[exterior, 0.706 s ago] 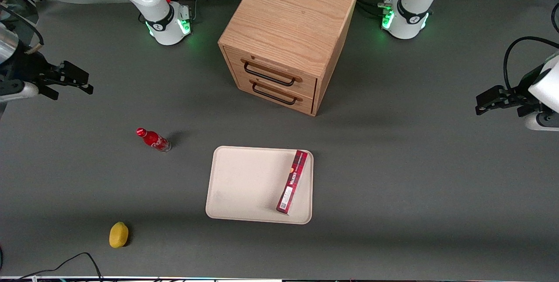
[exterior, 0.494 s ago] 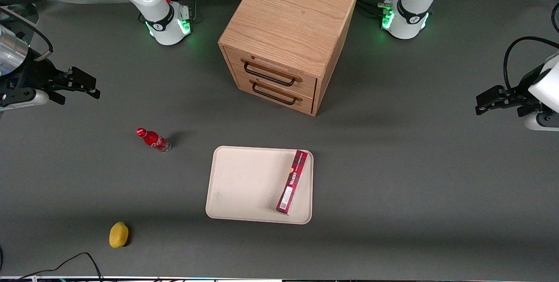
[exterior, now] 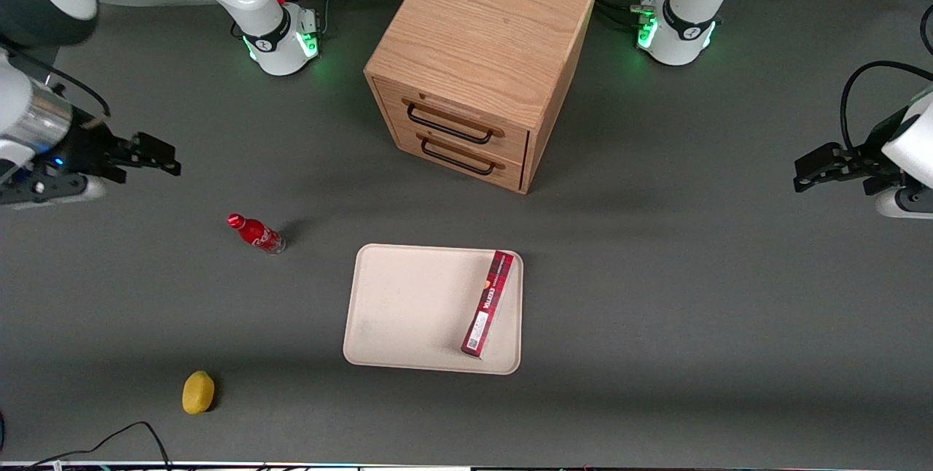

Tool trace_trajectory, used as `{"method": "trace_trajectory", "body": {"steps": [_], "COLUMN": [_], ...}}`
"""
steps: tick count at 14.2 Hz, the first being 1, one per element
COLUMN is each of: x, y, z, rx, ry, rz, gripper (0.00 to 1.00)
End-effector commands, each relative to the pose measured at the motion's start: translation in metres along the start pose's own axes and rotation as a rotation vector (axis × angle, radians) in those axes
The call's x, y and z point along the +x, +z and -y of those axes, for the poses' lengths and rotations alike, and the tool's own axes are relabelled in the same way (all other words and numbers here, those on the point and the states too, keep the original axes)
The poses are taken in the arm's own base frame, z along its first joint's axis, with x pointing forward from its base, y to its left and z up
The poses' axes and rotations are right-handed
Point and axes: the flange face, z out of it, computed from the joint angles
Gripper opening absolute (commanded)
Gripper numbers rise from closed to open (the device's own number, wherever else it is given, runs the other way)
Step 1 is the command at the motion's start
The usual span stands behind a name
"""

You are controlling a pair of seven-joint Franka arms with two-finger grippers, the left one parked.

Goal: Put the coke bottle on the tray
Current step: 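Move the open right gripper down to the red Coca-Cola bottle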

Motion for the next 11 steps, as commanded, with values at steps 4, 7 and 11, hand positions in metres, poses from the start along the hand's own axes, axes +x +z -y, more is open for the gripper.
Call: {"method": "trace_trajectory", "body": {"steps": [4,7,11], "x": [-0.018,-0.007,-0.016], "y": [0.138,0.175,0.204], "z": [-0.005,0.000,-0.001], "rx": [-0.029,-0.046,-0.051], "ry": [-0.043,-0.064,-0.065], "rz": [-0.116,-0.138,-0.159], "gripper": [1.00,1.00,0.93]}}
